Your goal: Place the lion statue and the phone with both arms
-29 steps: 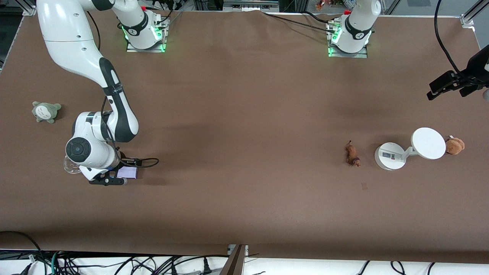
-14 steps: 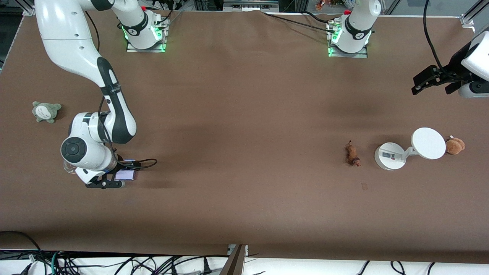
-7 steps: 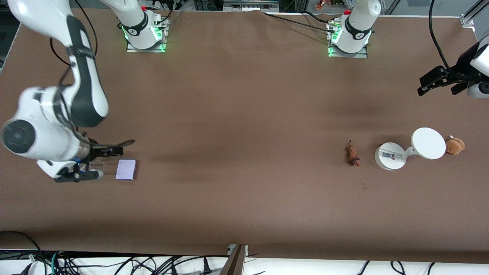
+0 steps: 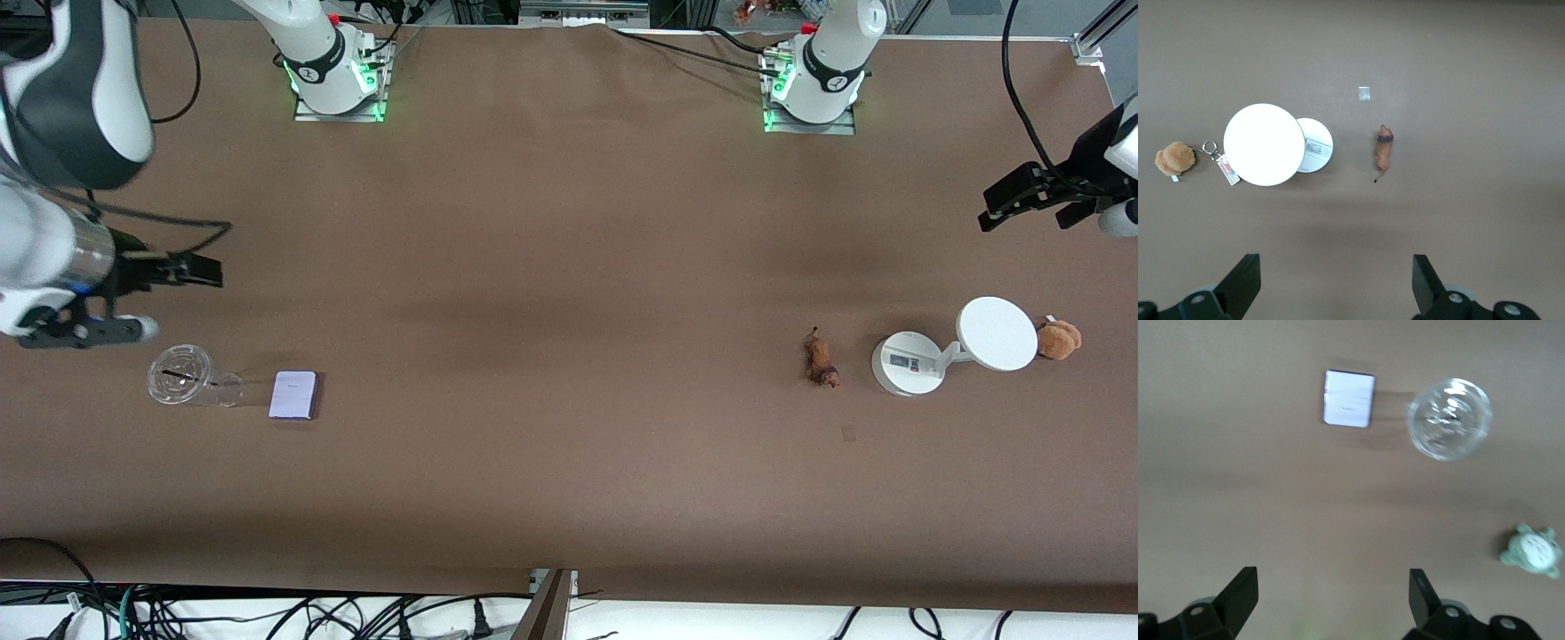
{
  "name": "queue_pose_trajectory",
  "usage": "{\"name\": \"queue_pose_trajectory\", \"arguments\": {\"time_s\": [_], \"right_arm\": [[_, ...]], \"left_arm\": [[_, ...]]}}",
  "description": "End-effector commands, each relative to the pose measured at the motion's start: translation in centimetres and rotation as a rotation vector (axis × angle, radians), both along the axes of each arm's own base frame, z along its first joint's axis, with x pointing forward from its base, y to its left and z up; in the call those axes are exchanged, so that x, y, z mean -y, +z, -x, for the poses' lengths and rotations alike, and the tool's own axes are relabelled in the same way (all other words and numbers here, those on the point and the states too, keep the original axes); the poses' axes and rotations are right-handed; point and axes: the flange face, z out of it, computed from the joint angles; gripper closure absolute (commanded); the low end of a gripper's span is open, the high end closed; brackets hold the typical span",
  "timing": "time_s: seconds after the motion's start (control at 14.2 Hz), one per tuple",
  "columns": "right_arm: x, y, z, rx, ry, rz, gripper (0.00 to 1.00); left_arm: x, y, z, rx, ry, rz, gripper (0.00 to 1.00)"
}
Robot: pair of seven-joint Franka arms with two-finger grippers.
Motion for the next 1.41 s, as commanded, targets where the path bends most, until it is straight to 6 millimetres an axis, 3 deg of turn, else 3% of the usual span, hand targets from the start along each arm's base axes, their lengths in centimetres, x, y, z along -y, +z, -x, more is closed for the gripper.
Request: {"name": "queue_pose_trajectory", "arguments": {"time_s": [0.0, 0.14, 0.42, 0.7, 1.06, 1.34], "right_arm": [[1.7, 2.8, 3.3, -0.02, 0.02, -0.016, 0.0], [-0.2, 3.9, 5.0, -0.027, 0.082, 0.011, 0.0], [-1.5, 6.0, 5.9, 0.013, 0.117, 0.022, 0.0], [-0.4, 5.3, 5.4, 0.01, 0.102, 0.012, 0.0], [-1.4, 6.3, 6.1, 0.019, 0.112, 0.017, 0.0], [-0.7, 7.5, 5.7, 0.084, 0.107, 0.024, 0.0]], "left_arm": [[-0.7, 0.2, -0.5, 0.01, -0.02, 0.001, 0.0], [-0.7, 0.1, -0.4, 0.002, -0.02, 0.001, 0.0], [-0.5, 0.2, -0.1, -0.01, -0.022, 0.002, 0.0], [-0.1, 0.2, -0.1, -0.018, -0.028, 0.002, 0.0], [-0.1, 0.2, 0.0, -0.016, -0.028, 0.002, 0.0], [-0.1, 0.3, 0.0, -0.015, -0.028, 0.001, 0.0]]}}
